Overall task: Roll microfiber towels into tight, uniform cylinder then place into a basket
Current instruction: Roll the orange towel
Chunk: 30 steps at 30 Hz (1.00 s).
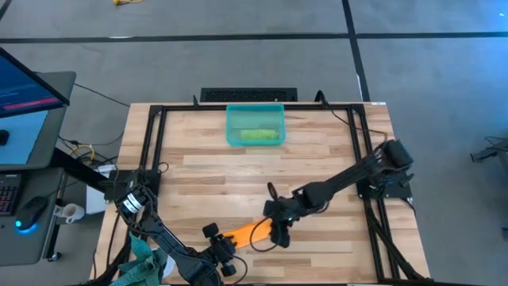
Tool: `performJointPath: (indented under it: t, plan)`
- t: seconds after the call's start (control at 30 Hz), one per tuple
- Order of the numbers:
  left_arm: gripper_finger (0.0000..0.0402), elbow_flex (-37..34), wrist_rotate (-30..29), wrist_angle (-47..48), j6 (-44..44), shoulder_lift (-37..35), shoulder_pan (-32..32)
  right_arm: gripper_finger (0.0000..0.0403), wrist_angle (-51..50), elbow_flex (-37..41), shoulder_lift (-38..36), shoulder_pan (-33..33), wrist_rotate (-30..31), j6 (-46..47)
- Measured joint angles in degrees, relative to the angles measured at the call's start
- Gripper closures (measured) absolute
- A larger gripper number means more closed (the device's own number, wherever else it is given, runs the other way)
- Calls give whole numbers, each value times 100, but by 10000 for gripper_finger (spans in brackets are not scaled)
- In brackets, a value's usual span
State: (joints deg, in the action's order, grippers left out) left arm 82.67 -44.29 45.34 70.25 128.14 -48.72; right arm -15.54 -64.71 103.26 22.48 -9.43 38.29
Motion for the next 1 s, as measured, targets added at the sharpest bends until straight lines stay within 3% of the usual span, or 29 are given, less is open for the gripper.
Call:
performJointPath:
  t: [0.2,0.3,0.37,0.63,0.8,1.0]
  plan:
    - [288,0,-2,0,57,0,1,220,-587,-9,-954,495,1674,-745]
    - [288,4,0,5,54,-2,1,223,-330,-15,-1016,819,2501,-996]
    - [288,48,14,39,53,1,4,225,-95,-15,-972,932,2736,-1134]
    - [288,264,97,111,-204,15,23,198,768,-18,-349,681,2638,-1965]
    - [288,269,112,114,-202,15,23,155,794,-144,139,279,1777,-1992]
    - [288,273,116,130,-202,17,21,145,854,-429,789,-32,910,-1992]
